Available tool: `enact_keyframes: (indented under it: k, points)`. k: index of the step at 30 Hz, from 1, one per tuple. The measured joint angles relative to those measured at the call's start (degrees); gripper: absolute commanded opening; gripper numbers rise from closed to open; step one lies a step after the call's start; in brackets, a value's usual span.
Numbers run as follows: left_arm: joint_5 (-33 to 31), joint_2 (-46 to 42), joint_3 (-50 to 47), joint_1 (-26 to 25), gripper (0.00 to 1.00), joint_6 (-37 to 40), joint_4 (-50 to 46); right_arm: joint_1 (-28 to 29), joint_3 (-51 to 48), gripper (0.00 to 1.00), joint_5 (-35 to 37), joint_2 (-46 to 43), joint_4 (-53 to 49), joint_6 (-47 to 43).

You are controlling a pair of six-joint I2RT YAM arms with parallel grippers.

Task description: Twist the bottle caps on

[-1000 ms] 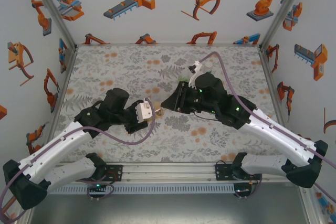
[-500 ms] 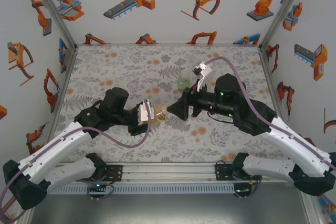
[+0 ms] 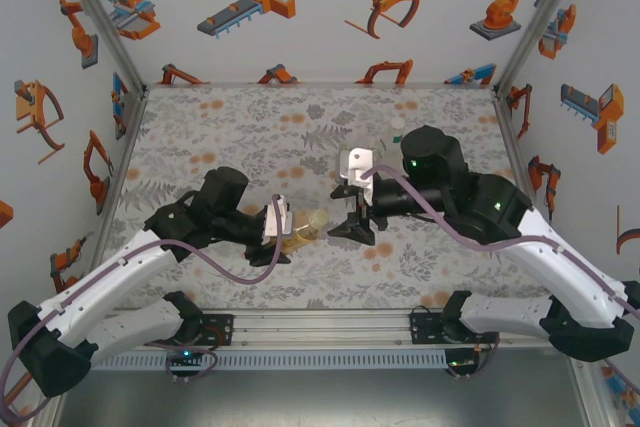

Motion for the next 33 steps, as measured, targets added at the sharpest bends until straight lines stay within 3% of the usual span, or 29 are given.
enact_keyframes:
  k: [10, 24, 29, 33]
  points:
    - [0.6, 0.3, 0.3, 0.0, 0.00, 0.4, -0.7, 0.0, 2.3, 0.48, -4.4, 4.5, -1.6, -4.0]
    - [0.7, 0.4, 0.3, 0.0, 0.00, 0.4, -1.4, 0.0, 3.2, 0.31, -5.2, 6.1, -2.3, -4.2]
    - [-0.4, 0.3, 0.3, 0.0, 0.00, 0.3, -1.4, 0.0, 2.4, 0.20, -3.8, 5.7, -1.1, 0.3]
    - [-4.2, -0.7, 0.3, 0.0, 0.00, 0.1, -1.1, 0.0, -1.4, 0.05, -0.4, 3.6, 3.5, 9.0]
